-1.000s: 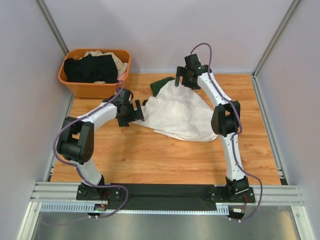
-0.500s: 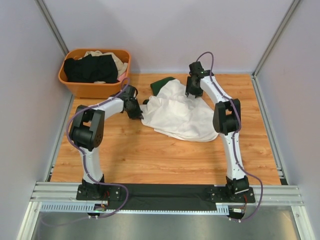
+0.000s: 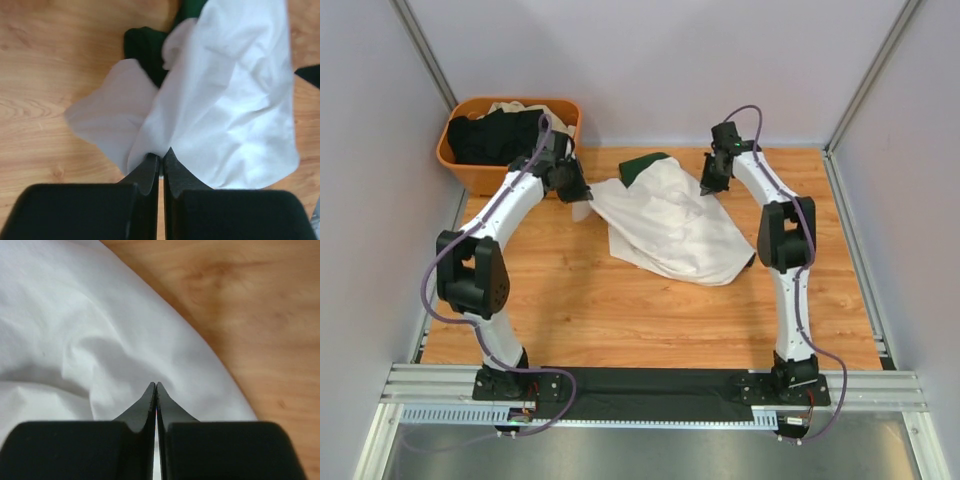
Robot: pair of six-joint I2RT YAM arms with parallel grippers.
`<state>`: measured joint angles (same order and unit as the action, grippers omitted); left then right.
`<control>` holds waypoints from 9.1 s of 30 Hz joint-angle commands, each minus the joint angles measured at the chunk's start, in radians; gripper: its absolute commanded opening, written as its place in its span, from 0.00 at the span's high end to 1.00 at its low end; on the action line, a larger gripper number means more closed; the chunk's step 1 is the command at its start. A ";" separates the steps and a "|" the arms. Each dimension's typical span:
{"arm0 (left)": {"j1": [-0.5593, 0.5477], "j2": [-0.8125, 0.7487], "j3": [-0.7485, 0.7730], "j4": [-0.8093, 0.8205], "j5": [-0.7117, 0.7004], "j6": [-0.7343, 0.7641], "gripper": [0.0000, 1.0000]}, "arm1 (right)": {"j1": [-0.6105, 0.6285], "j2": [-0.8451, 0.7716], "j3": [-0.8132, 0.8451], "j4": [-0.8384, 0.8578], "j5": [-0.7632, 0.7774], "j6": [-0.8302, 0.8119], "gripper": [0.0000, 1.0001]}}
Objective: Fold and stack the t-shirts
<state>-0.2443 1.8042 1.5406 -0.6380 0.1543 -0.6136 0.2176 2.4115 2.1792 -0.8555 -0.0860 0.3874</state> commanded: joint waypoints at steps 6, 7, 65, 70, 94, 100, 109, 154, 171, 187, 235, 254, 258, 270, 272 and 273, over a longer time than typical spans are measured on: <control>0.002 -0.328 -0.109 -0.215 0.137 0.100 1.00 | -0.070 -0.782 -0.871 0.189 0.106 0.220 1.00; 0.000 -0.371 -0.229 -0.218 0.143 0.098 1.00 | -0.060 -0.898 -0.950 0.219 0.101 0.231 1.00; -0.085 -0.700 -0.682 -0.249 0.234 0.055 0.30 | 0.022 -1.087 -1.109 0.291 0.067 0.142 0.00; -0.041 -0.687 -0.665 -0.221 0.166 0.043 0.24 | 0.046 -0.737 -0.816 0.221 0.006 0.055 0.00; 0.087 -0.519 -0.991 0.196 0.195 -0.143 0.40 | 0.186 -0.259 -0.545 0.099 -0.035 -0.061 1.00; 0.037 -0.422 -0.751 0.146 0.154 -0.129 1.00 | 0.155 -0.302 -0.342 0.012 -0.032 -0.082 1.00; 0.106 -0.339 0.164 -0.259 0.096 -0.052 1.00 | -0.015 -0.374 0.447 -0.209 -0.064 -0.059 1.00; 0.281 -0.833 -0.878 0.032 0.063 -0.083 0.07 | 0.091 -0.734 -1.059 0.328 0.134 0.104 0.25; 0.355 -0.646 -0.846 0.149 0.081 -0.064 0.21 | 0.095 -0.685 -1.058 0.307 0.163 0.059 1.00; 0.451 -0.765 -0.940 0.096 -0.021 -0.127 0.29 | 0.112 -1.241 -1.306 0.139 0.286 0.110 0.98; 0.402 -0.867 -1.060 0.123 0.070 -0.089 0.31 | 0.111 -1.166 -1.310 0.170 0.238 0.102 1.00; 0.140 -0.853 -1.119 0.116 -0.038 -0.198 0.27 | 0.112 -1.425 -1.253 -0.001 0.252 0.087 1.00; 0.129 -0.793 -1.114 0.136 -0.065 -0.193 0.27 | 0.112 -1.425 -1.251 -0.001 0.249 0.087 1.00; 0.129 -0.661 -0.900 0.192 -0.033 -0.175 1.00 | 0.111 -1.500 -1.164 -0.013 0.336 0.067 1.00; 0.129 -0.719 -0.844 0.137 -0.051 -0.172 1.00 | 0.112 -1.535 -1.078 -0.020 0.356 0.050 1.00; 0.129 -0.782 -0.776 0.105 -0.059 -0.169 1.00 | 0.112 -1.555 -1.050 -0.020 0.364 0.035 1.00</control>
<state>-0.1112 1.1496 0.6235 -0.4957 0.1150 -0.7979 0.3294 0.9371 0.9867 -0.9016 0.2173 0.4683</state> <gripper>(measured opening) 0.008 0.011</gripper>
